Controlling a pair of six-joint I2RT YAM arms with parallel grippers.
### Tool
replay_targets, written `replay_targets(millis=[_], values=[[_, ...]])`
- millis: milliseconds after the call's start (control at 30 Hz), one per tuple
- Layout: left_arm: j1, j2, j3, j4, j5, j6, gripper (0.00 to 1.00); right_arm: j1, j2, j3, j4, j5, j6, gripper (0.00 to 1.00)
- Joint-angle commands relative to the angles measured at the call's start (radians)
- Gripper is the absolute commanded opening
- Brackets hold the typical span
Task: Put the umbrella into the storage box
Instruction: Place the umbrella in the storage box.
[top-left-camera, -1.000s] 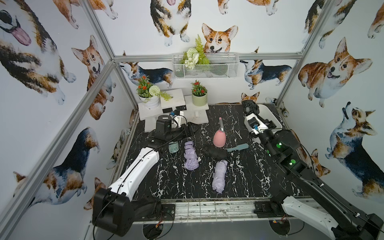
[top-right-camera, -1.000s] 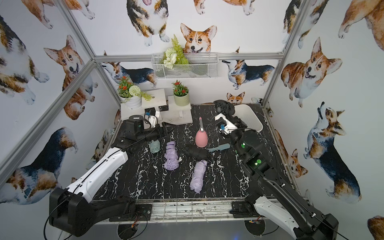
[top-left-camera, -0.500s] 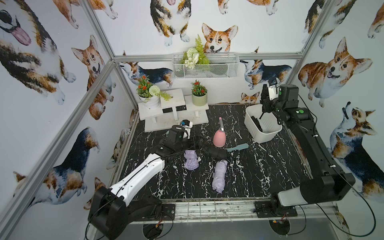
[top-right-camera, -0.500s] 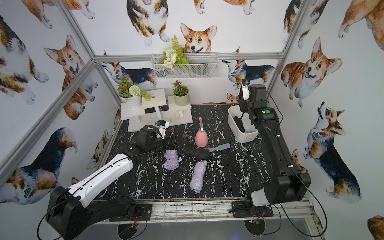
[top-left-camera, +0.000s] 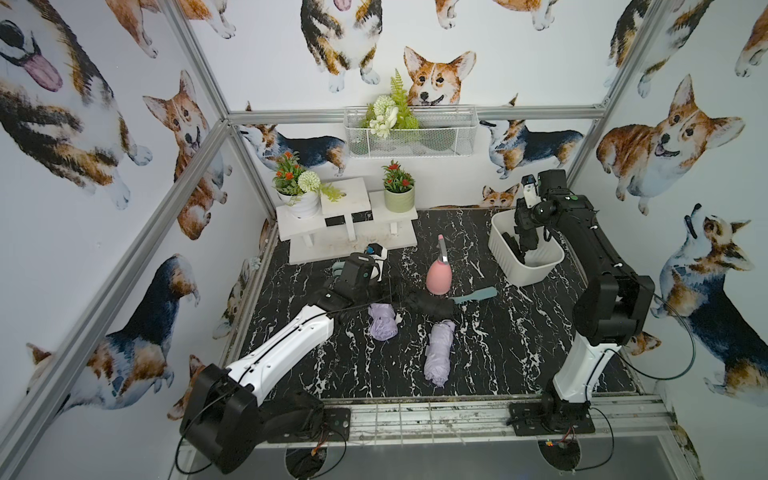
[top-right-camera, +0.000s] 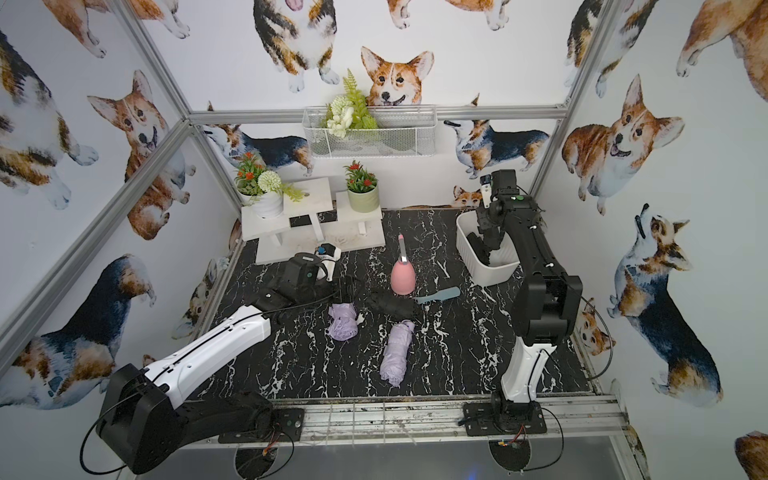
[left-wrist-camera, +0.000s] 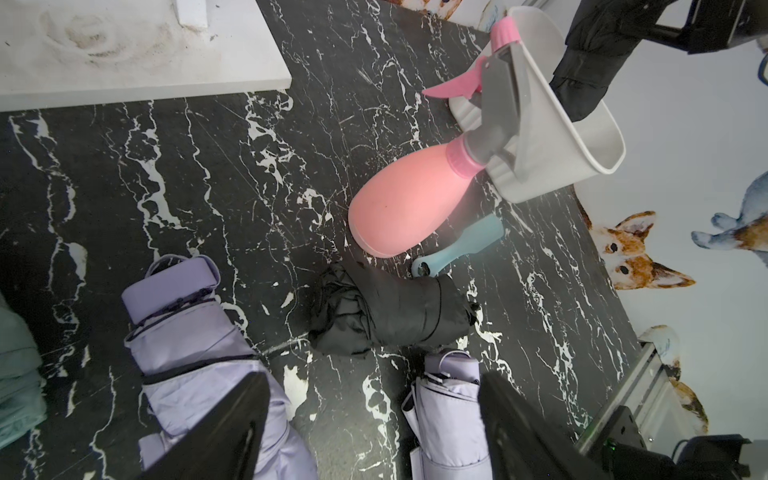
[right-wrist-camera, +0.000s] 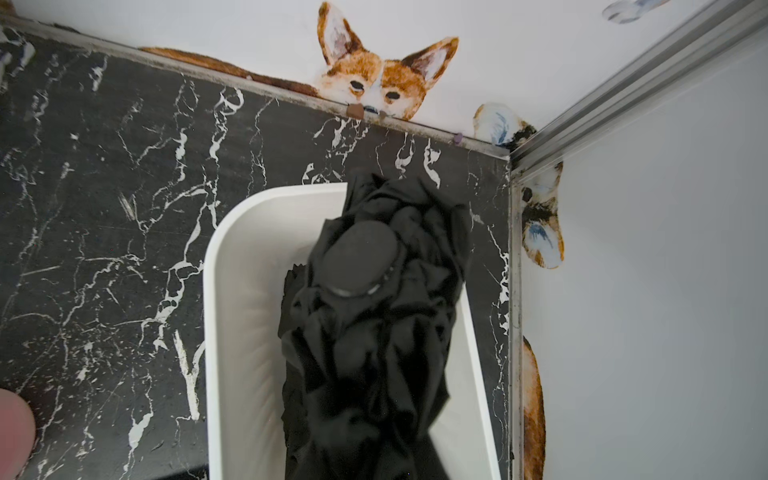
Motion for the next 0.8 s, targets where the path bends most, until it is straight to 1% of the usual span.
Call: replay_targets(millis=[0,67,200,267,300,333,367,400,433,500,533,633,667,767], values=[[0.001,0.014,0.015,-0.001,-0.003,0.019,0.84,0.000,0.062,0.051,-0.063,0.058,-0.039,0.00],[0.001,0.022,0.023,-0.008,-0.003,0.026,0.84,0.001,0.102,0.071,-0.087,0.095,-0.049,0.00],[0.000,0.029,0.037,-0.019,-0.002,0.037,0.84,0.000,0.172,0.108,-0.123,0.208,-0.062,0.00],[0.001,0.031,0.041,-0.025,-0.002,0.041,0.84,0.000,0.189,0.116,-0.126,0.226,-0.071,0.00],[0.001,0.032,0.043,-0.026,-0.001,0.044,0.84,0.001,0.196,0.115,-0.124,0.229,-0.073,0.08],[0.000,0.033,0.044,-0.028,-0.002,0.045,0.84,0.001,0.198,0.112,-0.118,0.228,-0.072,0.20],[0.001,0.036,0.046,-0.029,0.000,0.046,0.84,0.001,0.201,0.110,-0.115,0.220,-0.075,0.34],[0.001,0.038,0.049,-0.030,0.003,0.046,0.84,0.000,0.202,0.109,-0.113,0.217,-0.073,0.44],[0.001,0.042,0.050,-0.031,0.006,0.046,0.84,0.000,0.200,0.109,-0.112,0.213,-0.069,0.51],[0.001,0.047,0.052,-0.032,0.012,0.043,0.84,0.001,0.183,0.105,-0.108,0.188,-0.054,0.60],[0.001,0.049,0.053,-0.031,0.013,0.042,0.84,0.001,0.169,0.096,-0.097,0.180,-0.048,0.62],[-0.003,0.054,0.050,-0.030,0.015,0.038,0.84,0.002,0.106,0.046,-0.049,0.154,-0.023,0.62],[-0.004,0.054,0.047,-0.029,0.016,0.037,0.84,0.003,0.077,0.026,-0.036,0.146,-0.002,0.66],[-0.009,0.052,0.040,-0.030,0.015,0.032,0.84,0.002,-0.024,-0.061,0.029,0.118,0.076,0.66]])
